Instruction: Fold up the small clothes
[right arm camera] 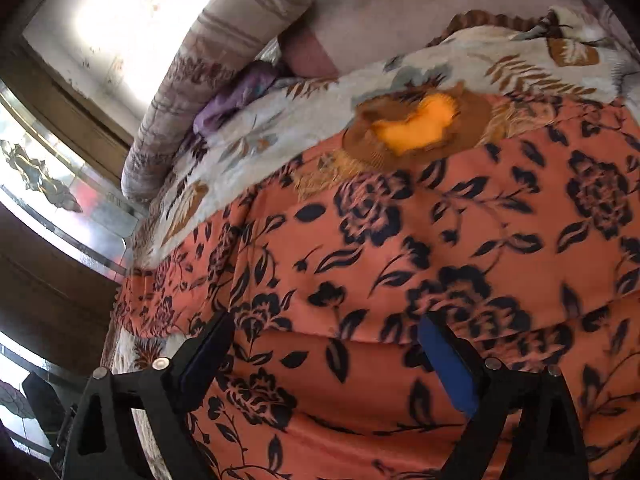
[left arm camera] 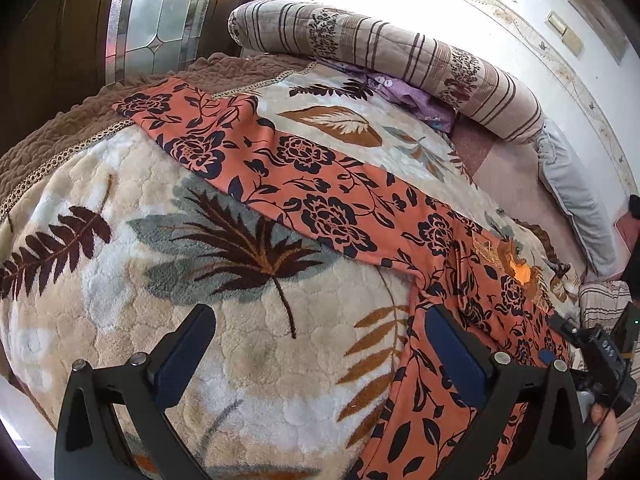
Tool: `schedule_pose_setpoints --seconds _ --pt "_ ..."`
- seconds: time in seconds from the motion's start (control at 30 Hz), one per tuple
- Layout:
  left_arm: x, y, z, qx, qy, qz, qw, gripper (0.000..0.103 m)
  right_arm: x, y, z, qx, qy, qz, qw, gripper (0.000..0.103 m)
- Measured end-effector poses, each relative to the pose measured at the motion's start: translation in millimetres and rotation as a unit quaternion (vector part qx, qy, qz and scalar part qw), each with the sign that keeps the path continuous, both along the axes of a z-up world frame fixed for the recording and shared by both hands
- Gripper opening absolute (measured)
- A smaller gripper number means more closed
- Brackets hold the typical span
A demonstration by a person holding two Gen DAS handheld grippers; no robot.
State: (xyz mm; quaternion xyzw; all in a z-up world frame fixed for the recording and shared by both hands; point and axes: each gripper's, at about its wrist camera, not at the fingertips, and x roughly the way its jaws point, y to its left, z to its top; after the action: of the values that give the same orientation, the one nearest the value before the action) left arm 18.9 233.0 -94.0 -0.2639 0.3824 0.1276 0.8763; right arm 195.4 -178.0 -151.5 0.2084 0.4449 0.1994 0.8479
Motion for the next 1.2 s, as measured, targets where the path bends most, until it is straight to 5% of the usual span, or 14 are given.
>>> schedule_pose_setpoints --seconds 0.17,0.2,0.27,0.37,0.5,0.63,0.67,0.73,0.87,0.97,1.0,1.2 --pt "5 -12 -3 0.014 0.009 -0.014 0.9998 0.103 24 -94 28 0.060 -0.035 -0.081 0.994 0.096" --pt "6 -13 -4 0.014 0.010 -0.015 0.9997 0.103 33 -111 15 0.063 -0.020 -0.098 0.993 0.101" --pt "8 -15 -6 0.013 0.015 -0.018 0.9996 0.103 52 -147 -33 0.050 0.091 -0.128 0.986 0.097" --pt "8 -18 -8 0.025 0.019 -0.019 0.9993 0.103 42 -183 -16 0.161 0.056 -0.108 0.979 0.095" --pt "14 -22 -14 0.023 0.027 -0.022 0.9991 0.103 55 -220 19 0.188 0.005 -0.106 0.976 0.095" --pt "18 -30 -16 0.045 0.036 -0.031 0.9978 0.103 94 -257 -13 0.236 0.061 -0.123 0.962 0.094" --pt "18 -30 -16 0.049 0.038 -0.030 0.9976 0.103 102 -263 -23 0.202 0.078 -0.139 0.966 0.094" --pt "20 -29 -17 0.048 0.039 -0.030 0.9976 0.103 105 -267 -33 0.209 0.069 -0.159 0.963 0.093" --pt "23 -27 -20 0.031 0.040 -0.027 0.9984 0.103 99 -250 4 0.204 0.003 -0.125 0.971 0.095" --pt "24 -30 -21 0.029 0.040 -0.034 0.9982 0.103 118 -244 -12 0.092 0.036 -0.140 0.985 0.095" --pt "23 -31 -20 0.035 0.040 -0.035 0.9980 0.103 123 -249 -24 0.100 0.060 -0.152 0.981 0.094" --pt "21 -25 -17 0.018 0.029 -0.030 0.9990 0.103 90 -226 21 0.172 -0.011 -0.121 0.978 0.094"
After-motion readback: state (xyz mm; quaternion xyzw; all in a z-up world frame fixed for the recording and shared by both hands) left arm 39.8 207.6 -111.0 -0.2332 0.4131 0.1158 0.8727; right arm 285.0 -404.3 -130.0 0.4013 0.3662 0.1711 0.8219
